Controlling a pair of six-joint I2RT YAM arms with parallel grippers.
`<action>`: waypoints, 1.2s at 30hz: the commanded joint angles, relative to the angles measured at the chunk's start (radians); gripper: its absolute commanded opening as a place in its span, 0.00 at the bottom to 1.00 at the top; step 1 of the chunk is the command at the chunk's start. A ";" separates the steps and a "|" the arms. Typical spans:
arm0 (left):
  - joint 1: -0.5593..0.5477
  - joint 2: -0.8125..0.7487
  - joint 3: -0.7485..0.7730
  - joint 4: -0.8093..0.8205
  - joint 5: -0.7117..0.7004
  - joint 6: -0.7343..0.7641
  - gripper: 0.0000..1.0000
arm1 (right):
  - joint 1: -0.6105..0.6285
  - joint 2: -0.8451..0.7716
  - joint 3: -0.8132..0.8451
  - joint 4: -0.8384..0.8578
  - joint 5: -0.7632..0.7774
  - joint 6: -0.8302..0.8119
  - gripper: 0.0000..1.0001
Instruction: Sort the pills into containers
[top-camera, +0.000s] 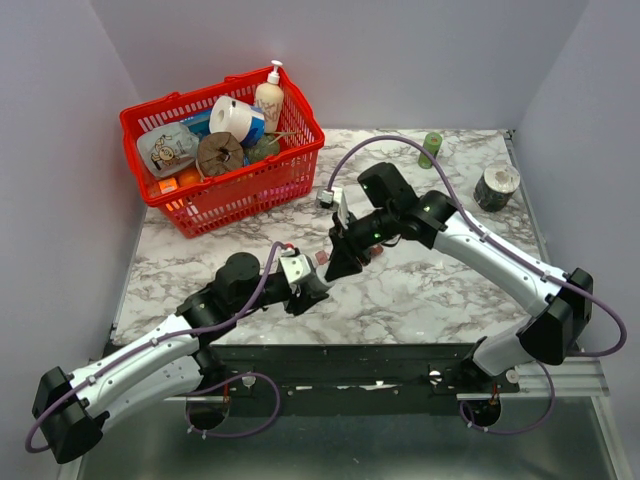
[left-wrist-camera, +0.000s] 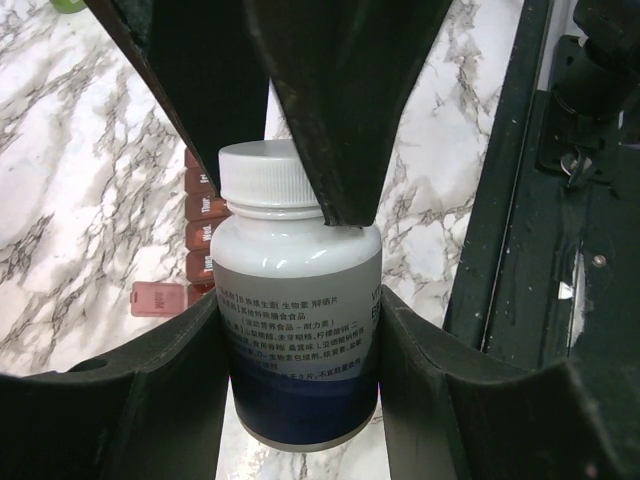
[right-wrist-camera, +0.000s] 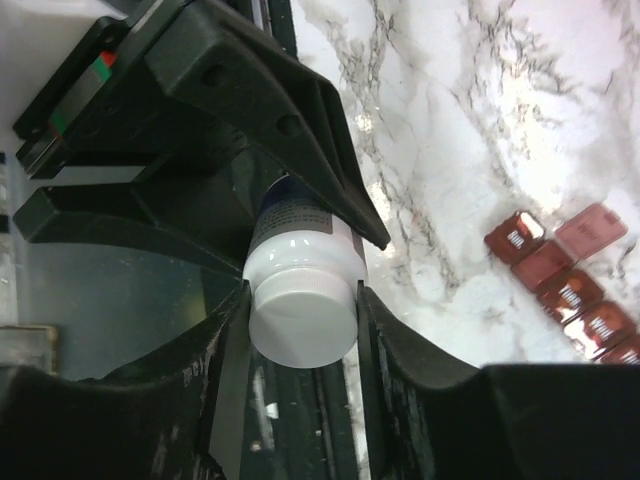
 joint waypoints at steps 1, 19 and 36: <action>0.001 -0.005 0.028 0.024 -0.020 0.005 0.00 | 0.007 0.011 0.017 -0.057 -0.076 -0.034 0.28; 0.004 -0.008 -0.024 -0.055 0.198 0.173 0.00 | 0.055 0.000 0.091 -0.257 -0.162 -1.132 0.22; 0.015 -0.034 -0.058 -0.019 0.259 0.144 0.00 | 0.015 -0.028 0.098 -0.271 -0.237 -1.106 0.27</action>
